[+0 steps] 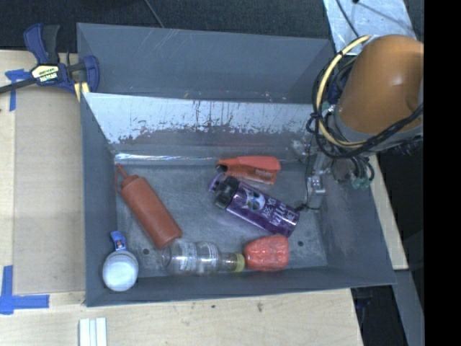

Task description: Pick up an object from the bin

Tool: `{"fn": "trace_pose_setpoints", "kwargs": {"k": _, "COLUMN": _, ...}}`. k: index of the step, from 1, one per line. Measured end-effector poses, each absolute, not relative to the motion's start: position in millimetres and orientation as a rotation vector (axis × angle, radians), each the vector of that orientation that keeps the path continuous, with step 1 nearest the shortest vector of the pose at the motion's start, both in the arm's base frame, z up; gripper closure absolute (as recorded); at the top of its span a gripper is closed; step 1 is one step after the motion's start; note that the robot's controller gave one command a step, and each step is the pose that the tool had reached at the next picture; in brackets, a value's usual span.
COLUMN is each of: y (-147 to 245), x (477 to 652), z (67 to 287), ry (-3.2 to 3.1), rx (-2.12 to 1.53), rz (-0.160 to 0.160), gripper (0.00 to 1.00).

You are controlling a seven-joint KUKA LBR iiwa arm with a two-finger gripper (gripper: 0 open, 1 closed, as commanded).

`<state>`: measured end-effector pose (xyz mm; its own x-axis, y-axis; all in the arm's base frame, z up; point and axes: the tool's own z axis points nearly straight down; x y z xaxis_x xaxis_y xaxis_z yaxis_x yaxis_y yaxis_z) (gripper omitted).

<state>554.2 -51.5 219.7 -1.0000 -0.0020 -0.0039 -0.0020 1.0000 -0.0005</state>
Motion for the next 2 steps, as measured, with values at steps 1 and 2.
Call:
{"fn": "trace_pose_setpoints", "kwargs": {"k": 1, "y": -51.5, "x": 554.2, "z": 219.7, "ry": 3.138, "rx": -0.003, "rz": -0.001, "gripper": 0.00}}
{"fn": "trace_pose_setpoints", "kwargs": {"k": 2, "y": -41.4, "x": 559.3, "z": 168.3, "ry": 3.131, "rx": -0.058, "rz": -0.003, "gripper": 0.00}}
